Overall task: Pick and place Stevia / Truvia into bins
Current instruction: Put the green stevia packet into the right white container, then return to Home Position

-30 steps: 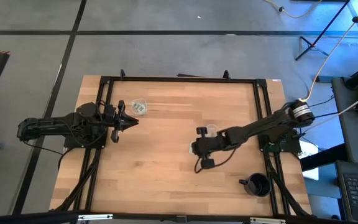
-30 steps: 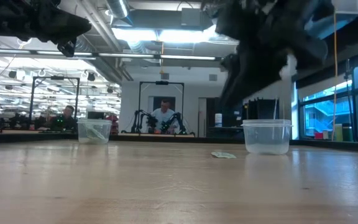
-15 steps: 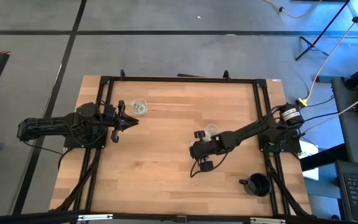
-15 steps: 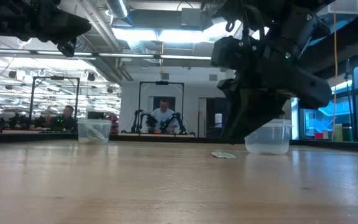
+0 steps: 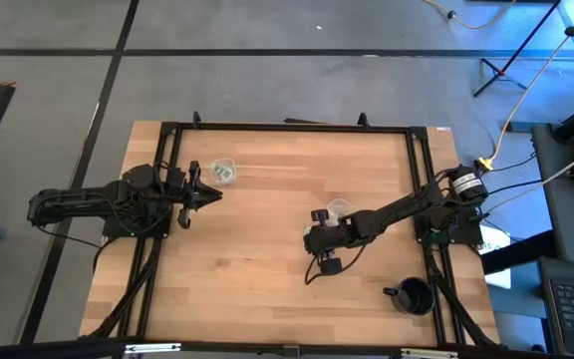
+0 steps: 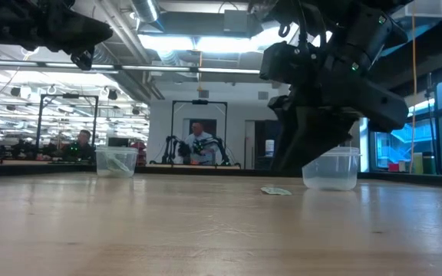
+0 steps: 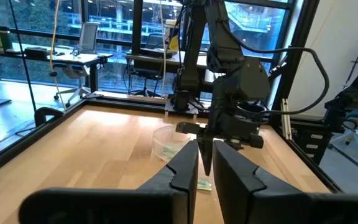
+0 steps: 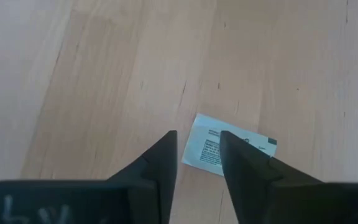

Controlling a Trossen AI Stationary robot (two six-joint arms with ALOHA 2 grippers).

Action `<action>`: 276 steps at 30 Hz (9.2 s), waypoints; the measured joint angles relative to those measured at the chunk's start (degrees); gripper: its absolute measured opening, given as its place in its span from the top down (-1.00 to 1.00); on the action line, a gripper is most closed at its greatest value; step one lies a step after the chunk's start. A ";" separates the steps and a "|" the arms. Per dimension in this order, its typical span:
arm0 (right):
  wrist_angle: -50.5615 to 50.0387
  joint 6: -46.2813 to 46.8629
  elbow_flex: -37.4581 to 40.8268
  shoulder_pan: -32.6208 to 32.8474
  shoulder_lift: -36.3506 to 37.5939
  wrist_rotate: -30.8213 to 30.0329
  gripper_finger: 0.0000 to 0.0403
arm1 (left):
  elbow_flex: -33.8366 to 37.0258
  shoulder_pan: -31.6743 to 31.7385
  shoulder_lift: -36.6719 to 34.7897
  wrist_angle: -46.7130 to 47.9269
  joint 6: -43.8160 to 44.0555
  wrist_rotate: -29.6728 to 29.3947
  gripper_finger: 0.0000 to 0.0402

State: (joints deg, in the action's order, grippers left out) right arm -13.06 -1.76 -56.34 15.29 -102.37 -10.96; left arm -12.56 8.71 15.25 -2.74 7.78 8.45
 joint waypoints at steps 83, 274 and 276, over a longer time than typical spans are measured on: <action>0.27 10.27 0.02 -5.44 -4.94 5.72 0.63 | 0.00 0.00 0.01 0.02 -0.01 0.00 0.79; 11.21 6.33 53.81 -13.75 102.16 -22.43 0.31 | 4.96 12.87 -15.21 10.03 5.29 -21.50 0.79; 11.21 5.80 53.81 -13.75 102.16 -22.45 0.31 | 4.96 12.89 -15.21 11.46 6.08 -24.00 0.79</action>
State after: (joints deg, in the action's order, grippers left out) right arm -1.85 4.04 -2.52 1.54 -0.21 -33.41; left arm -7.60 21.60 0.03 8.72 13.87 -15.55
